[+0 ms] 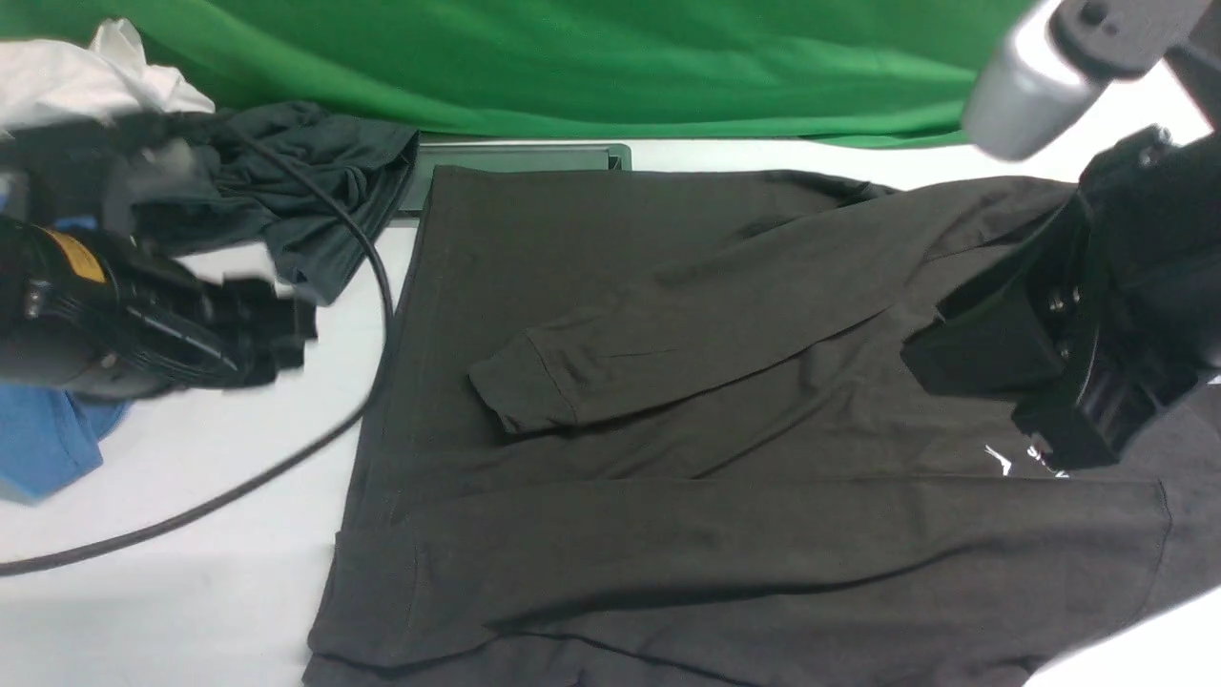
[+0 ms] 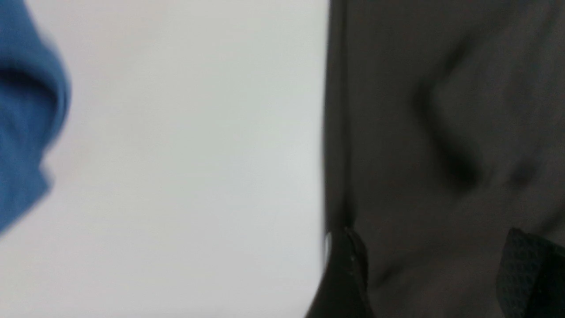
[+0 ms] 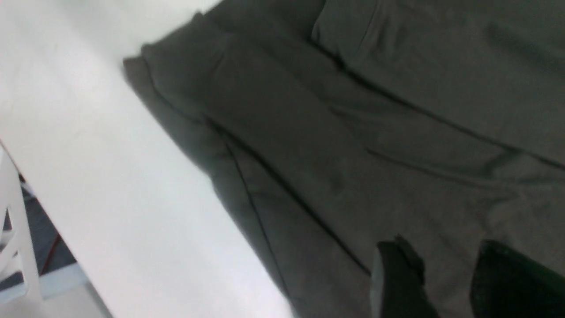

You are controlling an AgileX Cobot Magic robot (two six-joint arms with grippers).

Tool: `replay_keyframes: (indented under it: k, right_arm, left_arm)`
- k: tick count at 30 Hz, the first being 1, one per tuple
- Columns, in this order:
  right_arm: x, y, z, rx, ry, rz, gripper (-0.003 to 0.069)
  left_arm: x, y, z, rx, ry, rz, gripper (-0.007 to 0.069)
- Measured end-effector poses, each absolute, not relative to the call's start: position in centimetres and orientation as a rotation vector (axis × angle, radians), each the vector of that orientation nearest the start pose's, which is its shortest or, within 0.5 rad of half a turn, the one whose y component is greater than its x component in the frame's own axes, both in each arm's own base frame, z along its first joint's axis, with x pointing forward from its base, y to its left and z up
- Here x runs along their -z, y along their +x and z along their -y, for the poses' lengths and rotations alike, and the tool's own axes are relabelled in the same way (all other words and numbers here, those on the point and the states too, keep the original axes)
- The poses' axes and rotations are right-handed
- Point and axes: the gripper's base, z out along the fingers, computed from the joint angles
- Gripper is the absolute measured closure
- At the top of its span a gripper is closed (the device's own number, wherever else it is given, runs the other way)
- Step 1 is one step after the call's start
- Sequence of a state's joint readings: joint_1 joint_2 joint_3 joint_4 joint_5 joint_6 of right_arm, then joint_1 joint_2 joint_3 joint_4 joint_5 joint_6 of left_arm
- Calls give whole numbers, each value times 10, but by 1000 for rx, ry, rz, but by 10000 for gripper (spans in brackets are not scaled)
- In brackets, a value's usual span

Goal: Fold a long-sleeved shirt on a white desktop.
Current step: 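Grasp the left edge of the dark T-shirt lying flat on the table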

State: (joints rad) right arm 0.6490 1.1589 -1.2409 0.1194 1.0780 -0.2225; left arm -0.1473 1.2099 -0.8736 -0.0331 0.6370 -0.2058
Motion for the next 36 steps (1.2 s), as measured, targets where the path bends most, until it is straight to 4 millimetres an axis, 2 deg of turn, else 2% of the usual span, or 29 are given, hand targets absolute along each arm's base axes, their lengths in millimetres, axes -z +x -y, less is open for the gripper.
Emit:
replay_keyframes:
  k: [3,6,7,9,12,15,21,25,30,36]
  right_arm:
    - [-390,171,-142,-333,-1031,-2277,418]
    - [-391,173,-143,-337,-1021,-2262,418]
    - [-391,173,-143,-337,-1019,-2258,418]
    - [-392,174,-144,-342,-1006,-2233,418]
    - [-393,175,-145,-345,-997,-2218,418]
    - [-394,176,-145,-346,-995,-2213,418]
    - [-395,177,-146,-351,-984,-2194,418]
    - [-395,177,-146,-353,-981,-2190,418]
    - [-395,177,-146,-355,-981,-2190,418]
    - [-395,177,-146,-356,-979,-2191,418]
  left_arm:
    - [-277,244,46,279,-43,-2521,169]
    - [-247,249,53,324,24,-2702,169]
    - [-246,250,53,328,27,-2711,169]
    - [-229,262,55,335,18,-2730,169]
    - [-224,268,56,336,32,-2733,169]
    - [-219,267,58,333,112,-2817,169]
    - [-203,265,51,204,255,-2936,169]
    - [-178,277,51,179,274,-2965,169]
    - [-158,282,53,186,308,-3007,169]
    - [-159,287,54,197,293,-2972,201]
